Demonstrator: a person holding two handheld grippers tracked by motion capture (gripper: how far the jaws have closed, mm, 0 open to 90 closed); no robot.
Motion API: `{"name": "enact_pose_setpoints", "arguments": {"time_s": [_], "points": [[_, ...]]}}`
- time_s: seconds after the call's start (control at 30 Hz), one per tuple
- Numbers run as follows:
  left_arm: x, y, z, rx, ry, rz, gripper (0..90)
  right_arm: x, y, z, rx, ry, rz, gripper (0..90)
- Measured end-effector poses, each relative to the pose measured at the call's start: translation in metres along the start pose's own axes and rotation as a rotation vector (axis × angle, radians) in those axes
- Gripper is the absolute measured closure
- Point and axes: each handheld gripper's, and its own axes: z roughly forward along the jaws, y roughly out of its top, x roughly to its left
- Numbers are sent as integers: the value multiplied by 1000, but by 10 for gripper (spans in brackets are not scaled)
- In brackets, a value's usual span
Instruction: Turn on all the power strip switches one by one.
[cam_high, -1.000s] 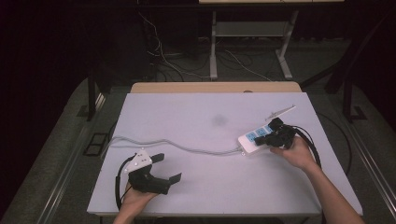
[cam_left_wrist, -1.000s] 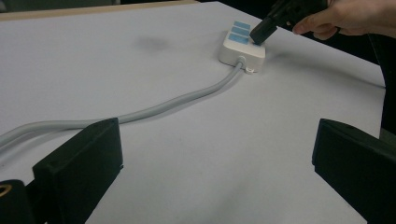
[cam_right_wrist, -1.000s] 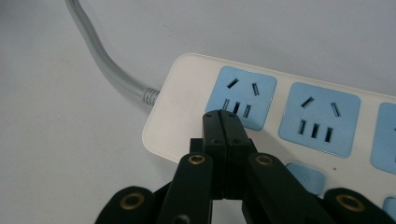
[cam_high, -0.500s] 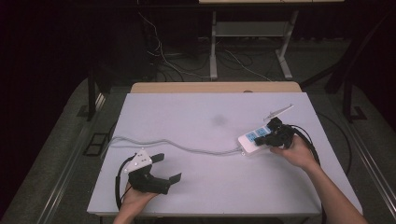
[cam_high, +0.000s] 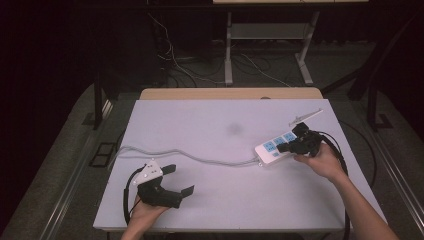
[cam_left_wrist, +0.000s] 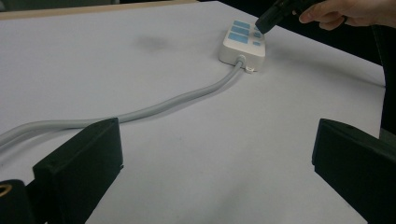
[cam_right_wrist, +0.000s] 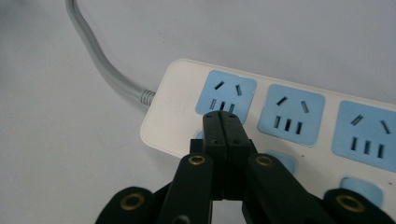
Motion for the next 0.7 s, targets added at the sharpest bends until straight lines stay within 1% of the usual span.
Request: {"name": "enact_pose_setpoints", "arguments": {"time_s": [0.37,0.7], "points": [[0,0,1,2,2,2,4,-5,5,-19,-28,-21,5,900],[0,0,1,2,2,1,4,-15,3,-31,-44,-39,29,900]]}}
